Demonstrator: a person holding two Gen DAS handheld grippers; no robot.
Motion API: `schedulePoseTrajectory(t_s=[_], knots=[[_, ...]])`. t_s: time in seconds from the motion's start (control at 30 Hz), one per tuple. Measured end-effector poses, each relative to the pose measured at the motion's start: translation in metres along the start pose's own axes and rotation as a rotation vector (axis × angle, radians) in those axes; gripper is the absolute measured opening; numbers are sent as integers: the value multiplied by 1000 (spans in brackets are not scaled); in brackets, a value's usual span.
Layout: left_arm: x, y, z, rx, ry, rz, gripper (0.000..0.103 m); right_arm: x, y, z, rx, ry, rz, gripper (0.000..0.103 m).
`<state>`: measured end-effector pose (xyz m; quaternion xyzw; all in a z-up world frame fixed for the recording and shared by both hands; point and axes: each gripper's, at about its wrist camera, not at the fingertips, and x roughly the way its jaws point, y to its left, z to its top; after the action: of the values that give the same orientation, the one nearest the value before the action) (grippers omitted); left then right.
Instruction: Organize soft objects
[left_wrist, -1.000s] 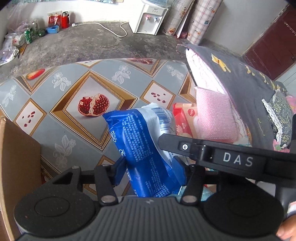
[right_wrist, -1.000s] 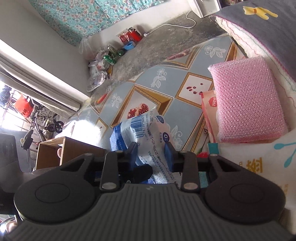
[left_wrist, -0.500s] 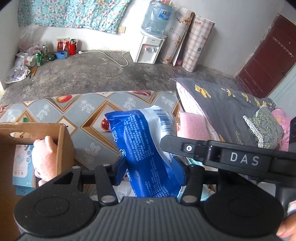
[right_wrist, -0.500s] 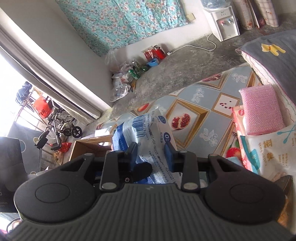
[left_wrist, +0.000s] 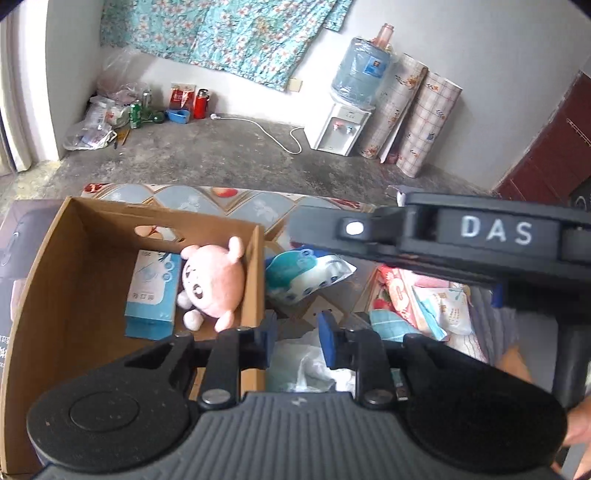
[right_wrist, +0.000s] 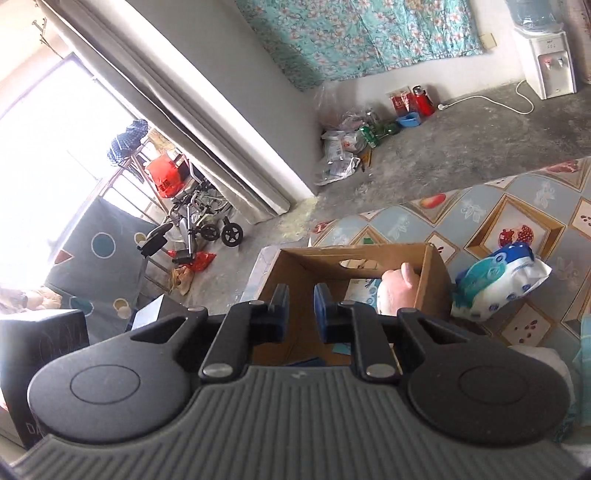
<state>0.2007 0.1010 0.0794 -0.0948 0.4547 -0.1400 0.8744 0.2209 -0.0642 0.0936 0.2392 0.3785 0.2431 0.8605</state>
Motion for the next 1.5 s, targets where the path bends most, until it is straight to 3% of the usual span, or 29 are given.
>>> schedulePoseTrajectory(t_s=[0.23,0.4,0.53,1.0,1.23,1.5], knots=[[9,27,-1,-49,7,-27,37,-24,-63,-4,78,-11,-142,16],[43,1,1,-6,53,-50,40,-34,-121,-6,122,-22,-233,20],[82,-24,8,22,90,-43,45,-22,-161,-1,156,-4,-265,31],[245,-58,52,-32,243,184,66,98,-289,50,282,194,-225,50],[286,-56,61,-47,297,245,74,147,-325,59,337,266,-189,53],[303,-60,67,-64,325,233,86,185,-338,56,373,348,-142,53]])
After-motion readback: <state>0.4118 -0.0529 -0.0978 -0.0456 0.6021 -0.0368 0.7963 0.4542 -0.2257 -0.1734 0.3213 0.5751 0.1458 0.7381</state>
